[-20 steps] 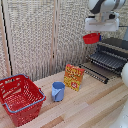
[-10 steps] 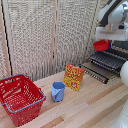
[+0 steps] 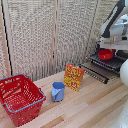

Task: Extend the gripper towards the oven tray handle. Grasp the handle and carefully pull the tray out of the oven. Move the gripper above the red bowl. Grab the red bowl gently. Lift the bowl and place it onto the oven tray.

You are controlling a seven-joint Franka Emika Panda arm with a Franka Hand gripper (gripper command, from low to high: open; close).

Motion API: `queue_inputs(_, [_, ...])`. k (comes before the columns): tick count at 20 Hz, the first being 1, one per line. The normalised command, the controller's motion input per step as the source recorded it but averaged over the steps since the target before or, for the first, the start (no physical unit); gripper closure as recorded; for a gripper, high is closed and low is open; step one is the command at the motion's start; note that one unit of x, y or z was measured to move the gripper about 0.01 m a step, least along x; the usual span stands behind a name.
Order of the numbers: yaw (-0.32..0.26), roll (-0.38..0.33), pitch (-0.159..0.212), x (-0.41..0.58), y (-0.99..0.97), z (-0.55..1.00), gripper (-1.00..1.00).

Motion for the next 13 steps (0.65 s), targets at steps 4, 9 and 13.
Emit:
queue_inputs(4, [0.000, 0.001, -0.075, -0.067, -0.12, 0.02, -1.00])
queue_inputs(9, [0.000, -0.001, -0.040, -0.017, -0.07, 0.16, -1.00])
queue_inputs(13, [-0.034, -0.019, -0.003, 0.067, 0.00, 0.40, -1.00])
